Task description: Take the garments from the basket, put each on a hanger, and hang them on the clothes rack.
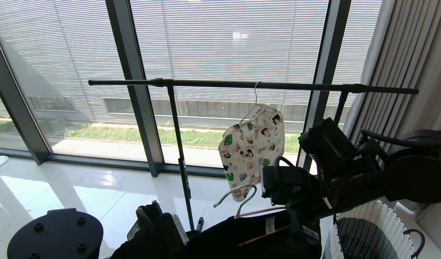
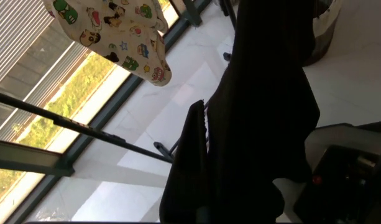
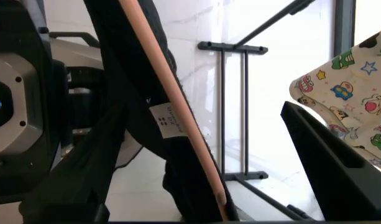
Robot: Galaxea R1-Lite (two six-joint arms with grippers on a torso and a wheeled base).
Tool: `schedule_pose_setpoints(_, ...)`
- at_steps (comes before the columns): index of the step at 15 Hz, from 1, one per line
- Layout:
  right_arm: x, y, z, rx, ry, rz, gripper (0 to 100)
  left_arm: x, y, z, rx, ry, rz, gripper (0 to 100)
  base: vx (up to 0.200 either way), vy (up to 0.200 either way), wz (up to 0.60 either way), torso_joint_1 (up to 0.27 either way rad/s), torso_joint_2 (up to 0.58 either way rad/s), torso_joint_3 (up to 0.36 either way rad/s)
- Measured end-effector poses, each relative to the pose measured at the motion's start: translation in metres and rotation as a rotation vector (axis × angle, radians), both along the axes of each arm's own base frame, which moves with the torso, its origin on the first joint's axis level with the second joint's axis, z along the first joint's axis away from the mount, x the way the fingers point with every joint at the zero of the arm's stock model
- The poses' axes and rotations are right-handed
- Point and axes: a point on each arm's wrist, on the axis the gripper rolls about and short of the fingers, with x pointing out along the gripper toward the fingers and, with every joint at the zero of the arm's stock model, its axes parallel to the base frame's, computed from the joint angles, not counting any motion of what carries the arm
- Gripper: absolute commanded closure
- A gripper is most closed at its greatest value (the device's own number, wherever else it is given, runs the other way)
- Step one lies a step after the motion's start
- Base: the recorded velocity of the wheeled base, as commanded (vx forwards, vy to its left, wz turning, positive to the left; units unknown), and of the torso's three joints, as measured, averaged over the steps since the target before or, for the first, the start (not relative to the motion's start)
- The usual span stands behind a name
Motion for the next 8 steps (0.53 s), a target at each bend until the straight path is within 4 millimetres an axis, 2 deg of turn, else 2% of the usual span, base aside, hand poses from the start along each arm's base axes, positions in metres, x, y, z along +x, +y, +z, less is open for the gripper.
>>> schedule_pose_setpoints(1,0.0007,0.0004,-0.0010,-0.001,0.002,-0.001,100,-0.0001,-0.0001,0.0003,-0.001,-0.001,-0.001,100,0.000,0.000,0.00,0.000,0.00,0.000)
schedule_pose_setpoints(8,0.0036,0.0025,-0.0014,0.013,-0.017,0.000,100,-0.0003,0.0001,0.0006,-0.003,-0.002,0.001,100,0.000,0.000,0.00,0.000,0.00,0.000)
